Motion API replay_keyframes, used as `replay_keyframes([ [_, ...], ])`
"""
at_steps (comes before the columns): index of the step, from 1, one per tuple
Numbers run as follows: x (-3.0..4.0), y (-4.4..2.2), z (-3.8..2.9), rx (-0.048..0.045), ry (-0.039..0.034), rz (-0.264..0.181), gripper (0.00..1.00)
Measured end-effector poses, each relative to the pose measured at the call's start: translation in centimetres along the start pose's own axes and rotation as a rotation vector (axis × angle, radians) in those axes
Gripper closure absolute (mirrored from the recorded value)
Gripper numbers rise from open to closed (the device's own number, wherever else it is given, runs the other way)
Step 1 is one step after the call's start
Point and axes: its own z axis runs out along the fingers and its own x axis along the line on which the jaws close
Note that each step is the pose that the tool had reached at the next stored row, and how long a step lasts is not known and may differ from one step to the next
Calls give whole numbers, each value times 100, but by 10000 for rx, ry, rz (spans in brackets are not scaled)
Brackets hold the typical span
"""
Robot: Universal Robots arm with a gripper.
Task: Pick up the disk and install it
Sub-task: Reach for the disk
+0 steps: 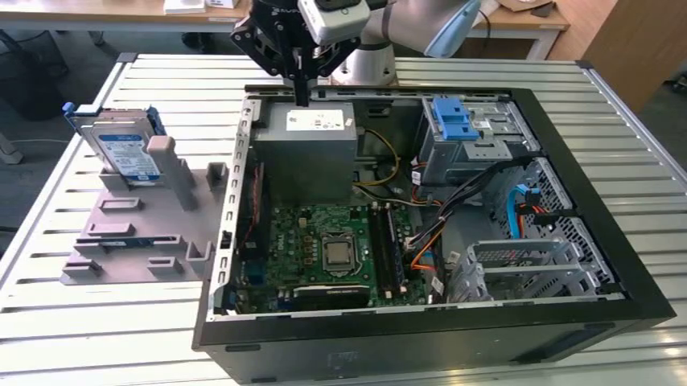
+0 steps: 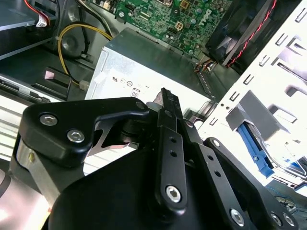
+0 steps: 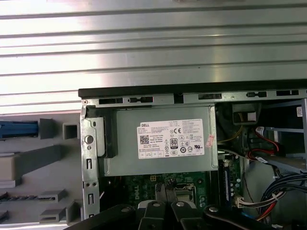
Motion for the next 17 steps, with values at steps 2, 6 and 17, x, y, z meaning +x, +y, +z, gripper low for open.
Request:
replay_keyframes([
  [2,4,0,0,0,0,1,89],
  [6,14,-1,0,0,0,0,89],
  [17,43,-3,3,0,0,0,89],
])
